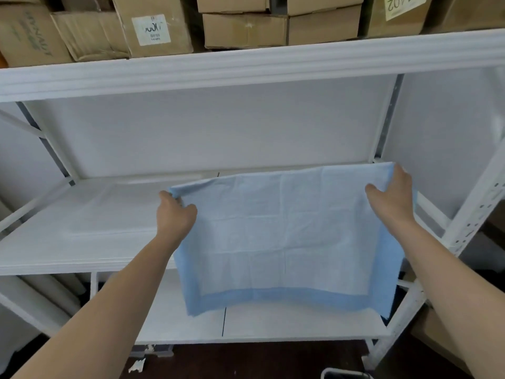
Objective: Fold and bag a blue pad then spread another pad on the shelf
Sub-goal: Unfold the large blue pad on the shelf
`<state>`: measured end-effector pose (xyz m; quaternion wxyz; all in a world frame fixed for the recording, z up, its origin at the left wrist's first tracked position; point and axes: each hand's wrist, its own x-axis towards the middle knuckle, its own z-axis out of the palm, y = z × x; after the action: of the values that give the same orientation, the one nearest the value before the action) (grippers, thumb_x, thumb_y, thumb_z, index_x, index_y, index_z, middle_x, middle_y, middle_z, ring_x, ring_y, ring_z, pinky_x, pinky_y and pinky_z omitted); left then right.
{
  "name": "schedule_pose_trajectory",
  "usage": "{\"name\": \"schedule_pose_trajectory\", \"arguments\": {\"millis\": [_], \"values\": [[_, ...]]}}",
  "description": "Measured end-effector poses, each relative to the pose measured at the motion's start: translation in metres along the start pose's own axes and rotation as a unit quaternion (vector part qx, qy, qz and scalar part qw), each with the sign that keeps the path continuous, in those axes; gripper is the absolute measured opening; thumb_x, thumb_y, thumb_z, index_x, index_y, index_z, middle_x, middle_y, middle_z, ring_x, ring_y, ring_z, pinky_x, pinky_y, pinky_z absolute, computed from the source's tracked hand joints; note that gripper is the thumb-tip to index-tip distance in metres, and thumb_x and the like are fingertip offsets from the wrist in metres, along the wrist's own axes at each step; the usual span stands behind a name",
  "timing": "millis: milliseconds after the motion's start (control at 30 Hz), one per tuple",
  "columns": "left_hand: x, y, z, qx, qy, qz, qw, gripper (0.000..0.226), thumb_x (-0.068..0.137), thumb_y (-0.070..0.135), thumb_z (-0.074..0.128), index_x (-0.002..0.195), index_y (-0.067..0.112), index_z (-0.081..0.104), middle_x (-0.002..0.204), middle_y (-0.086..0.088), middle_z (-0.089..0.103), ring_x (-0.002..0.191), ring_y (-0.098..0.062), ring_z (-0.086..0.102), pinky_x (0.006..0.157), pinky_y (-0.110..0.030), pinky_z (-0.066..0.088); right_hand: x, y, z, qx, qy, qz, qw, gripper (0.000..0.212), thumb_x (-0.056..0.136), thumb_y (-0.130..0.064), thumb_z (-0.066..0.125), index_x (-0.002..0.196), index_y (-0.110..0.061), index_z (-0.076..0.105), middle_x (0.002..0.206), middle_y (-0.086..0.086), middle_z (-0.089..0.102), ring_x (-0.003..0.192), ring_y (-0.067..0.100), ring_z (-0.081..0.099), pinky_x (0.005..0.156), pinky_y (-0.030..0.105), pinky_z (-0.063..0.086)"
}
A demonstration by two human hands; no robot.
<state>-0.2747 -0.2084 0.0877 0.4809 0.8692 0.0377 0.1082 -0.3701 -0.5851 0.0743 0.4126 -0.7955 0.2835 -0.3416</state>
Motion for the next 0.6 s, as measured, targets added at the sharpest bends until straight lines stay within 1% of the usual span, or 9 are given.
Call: {"name": "schedule_pose_trajectory", "arguments": {"millis": [67, 100, 167, 233, 333, 400, 433, 500, 600], "values": [[0.005, 0.002, 0.012, 0.007, -0.032, 0.027, 0.999, 0.035, 0.085, 0.005, 0.054, 0.108, 0.010, 0.028, 0.077, 0.012, 0.035, 0.070, -0.015, 0.043, 0.063, -0.029, 0.038, 0.008, 0.005, 0.000, -0.020, 0.005, -0.012, 1.000, 0.074, 0.088, -0.016, 0.057, 0.150, -0.009, 0.017, 0.155, 0.013, 0.019, 0.143, 0.023, 0.021, 0.118, 0.032, 0.016], [0.008, 0.004, 0.018, 0.014, -0.045, 0.035, 0.998, 0.039, 0.085, 0.004, 0.055, 0.112, 0.011, 0.027, 0.076, 0.010, 0.035, 0.067, -0.013, 0.042, 0.065, -0.031, 0.038, 0.013, 0.007, 0.001, -0.028, 0.005, -0.013, 1.000, 0.075, 0.088, -0.015, 0.057, 0.151, -0.009, 0.016, 0.155, 0.013, 0.018, 0.143, 0.023, 0.020, 0.117, 0.031, 0.015], [0.015, 0.007, 0.029, 0.025, -0.064, 0.047, 0.997, 0.048, 0.084, 0.005, 0.056, 0.122, 0.009, 0.026, 0.075, 0.005, 0.037, 0.065, -0.017, 0.043, 0.063, -0.031, 0.038, 0.021, 0.011, 0.002, -0.042, 0.004, -0.018, 0.999, 0.077, 0.088, -0.016, 0.057, 0.151, -0.011, 0.013, 0.157, 0.011, 0.015, 0.144, 0.022, 0.018, 0.118, 0.032, 0.015], [0.025, 0.010, 0.042, 0.034, -0.073, 0.053, 0.995, 0.055, 0.083, 0.006, 0.057, 0.127, 0.007, 0.024, 0.078, -0.001, 0.041, 0.067, -0.021, 0.044, 0.062, -0.031, 0.039, 0.034, 0.016, 0.008, -0.054, -0.001, -0.017, 0.998, 0.078, 0.088, -0.017, 0.056, 0.152, -0.014, 0.011, 0.158, 0.009, 0.013, 0.145, 0.021, 0.015, 0.119, 0.037, 0.015], [0.046, 0.010, 0.063, 0.028, -0.081, 0.049, 0.995, 0.053, 0.083, 0.005, 0.058, 0.125, 0.007, 0.026, 0.089, -0.005, 0.045, 0.069, -0.020, 0.046, 0.056, -0.027, 0.038, 0.057, 0.024, 0.024, -0.055, -0.009, -0.016, 0.998, 0.080, 0.087, -0.016, 0.056, 0.152, -0.017, 0.011, 0.158, 0.006, 0.012, 0.145, 0.020, 0.014, 0.119, 0.040, 0.015], [0.063, 0.009, 0.077, 0.023, -0.084, 0.041, 0.995, 0.050, 0.083, 0.004, 0.059, 0.121, 0.009, 0.027, 0.093, -0.005, 0.047, 0.074, -0.020, 0.048, 0.056, -0.025, 0.036, 0.075, 0.028, 0.036, -0.060, -0.020, -0.019, 0.998, 0.080, 0.087, -0.015, 0.056, 0.152, -0.018, 0.010, 0.158, 0.007, 0.011, 0.145, 0.021, 0.014, 0.118, 0.039, 0.015], [0.072, 0.009, 0.085, 0.020, -0.088, 0.033, 0.995, 0.051, 0.083, 0.004, 0.059, 0.122, 0.008, 0.026, 0.091, -0.004, 0.047, 0.073, -0.019, 0.049, 0.057, -0.025, 0.037, 0.084, 0.029, 0.041, -0.062, -0.027, -0.019, 0.998, 0.081, 0.087, -0.015, 0.056, 0.152, -0.018, 0.009, 0.158, 0.007, 0.010, 0.145, 0.021, 0.013, 0.118, 0.039, 0.015], [0.092, 0.007, 0.102, 0.022, -0.099, 0.020, 0.995, 0.056, 0.082, 0.003, 0.058, 0.127, 0.006, 0.024, 0.085, -0.003, 0.046, 0.069, -0.018, 0.048, 0.057, -0.026, 0.038, 0.105, 0.032, 0.053, -0.062, -0.037, -0.026, 0.997, 0.081, 0.086, -0.014, 0.057, 0.152, -0.017, 0.010, 0.157, 0.007, 0.012, 0.144, 0.023, 0.017, 0.117, 0.039, 0.017], [0.119, 0.006, 0.128, 0.033, -0.119, 0.002, 0.992, 0.060, 0.082, 0.004, 0.058, 0.131, 0.006, 0.022, 0.087, -0.006, 0.047, 0.073, -0.021, 0.049, 0.058, -0.028, 0.039, 0.136, 0.040, 0.071, -0.054, -0.036, -0.033, 0.997, 0.081, 0.081, -0.017, 0.058, 0.150, -0.014, 0.017, 0.153, 0.009, 0.022, 0.138, 0.025, 0.028, 0.114, 0.039, 0.025]]}}
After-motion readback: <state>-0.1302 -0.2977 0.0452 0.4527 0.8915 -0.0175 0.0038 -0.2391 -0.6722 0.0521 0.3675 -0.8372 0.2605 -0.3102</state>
